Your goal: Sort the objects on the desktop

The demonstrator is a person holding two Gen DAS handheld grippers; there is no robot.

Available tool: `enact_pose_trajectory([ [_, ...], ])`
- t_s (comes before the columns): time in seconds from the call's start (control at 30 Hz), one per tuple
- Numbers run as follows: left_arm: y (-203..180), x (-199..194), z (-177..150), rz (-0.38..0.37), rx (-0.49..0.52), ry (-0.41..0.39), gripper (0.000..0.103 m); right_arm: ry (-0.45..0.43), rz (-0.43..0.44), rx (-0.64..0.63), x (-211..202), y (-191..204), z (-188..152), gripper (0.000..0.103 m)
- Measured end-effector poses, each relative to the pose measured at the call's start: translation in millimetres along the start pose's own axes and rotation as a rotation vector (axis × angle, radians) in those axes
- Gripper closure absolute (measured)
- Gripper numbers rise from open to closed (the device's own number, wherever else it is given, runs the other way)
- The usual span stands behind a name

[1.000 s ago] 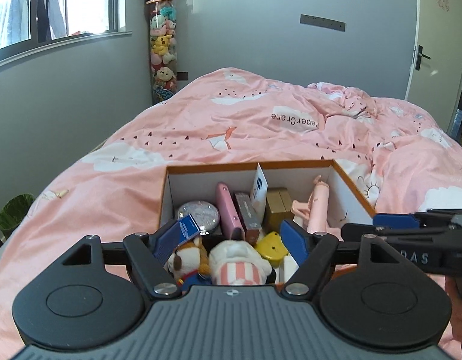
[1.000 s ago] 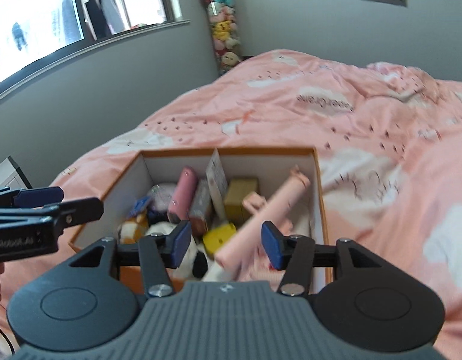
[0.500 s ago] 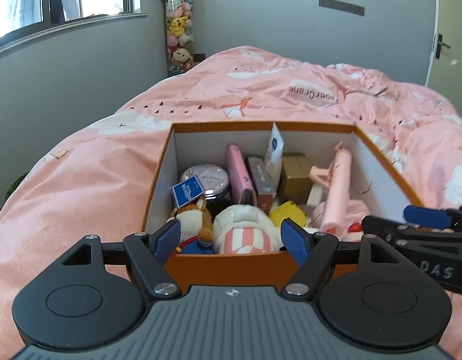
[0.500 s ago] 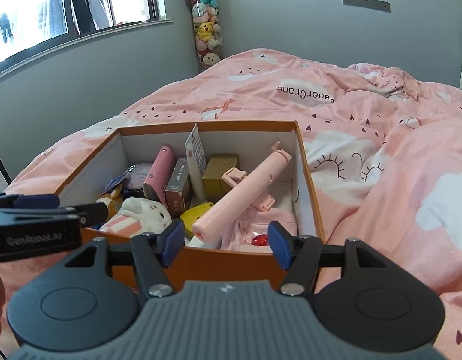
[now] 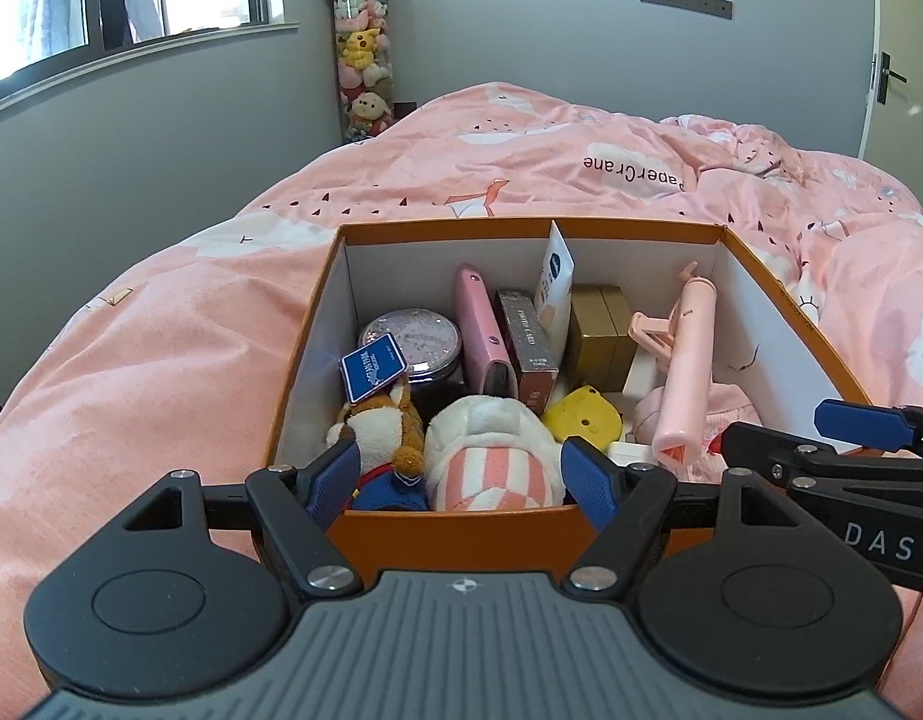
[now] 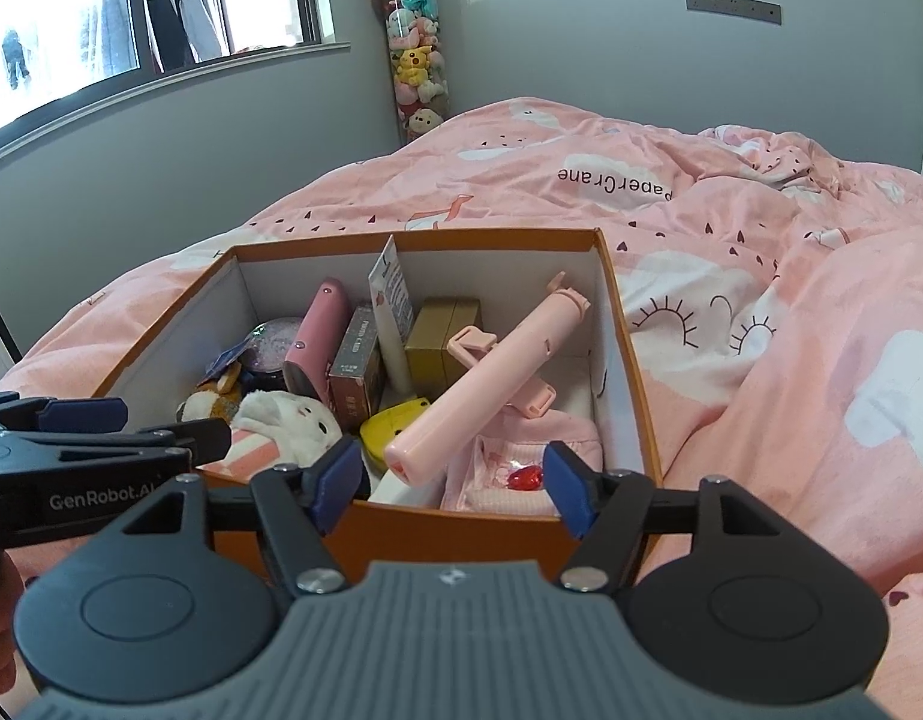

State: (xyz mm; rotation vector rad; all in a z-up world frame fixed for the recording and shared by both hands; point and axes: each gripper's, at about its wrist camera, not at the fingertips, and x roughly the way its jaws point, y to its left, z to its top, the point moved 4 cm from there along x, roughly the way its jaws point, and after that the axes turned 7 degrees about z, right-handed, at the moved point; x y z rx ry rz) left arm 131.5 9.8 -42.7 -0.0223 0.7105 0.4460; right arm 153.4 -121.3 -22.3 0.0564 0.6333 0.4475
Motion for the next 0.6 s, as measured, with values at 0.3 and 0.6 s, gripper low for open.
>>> enact_pose_trajectory([
  [0.3, -1.1, 3.4, -0.3, -0.024, -0.003, 0.006, 0.016, 0.005, -0.002, 0.002, 1.5, -0.4, -0.1, 0.033],
  [0.6, -1.1, 4.4, -0.8, -0.033, -0.002, 0.008, 0.016, 0.008, -0.002, 0.004, 1.9, -0.5, -0.6, 0.032],
])
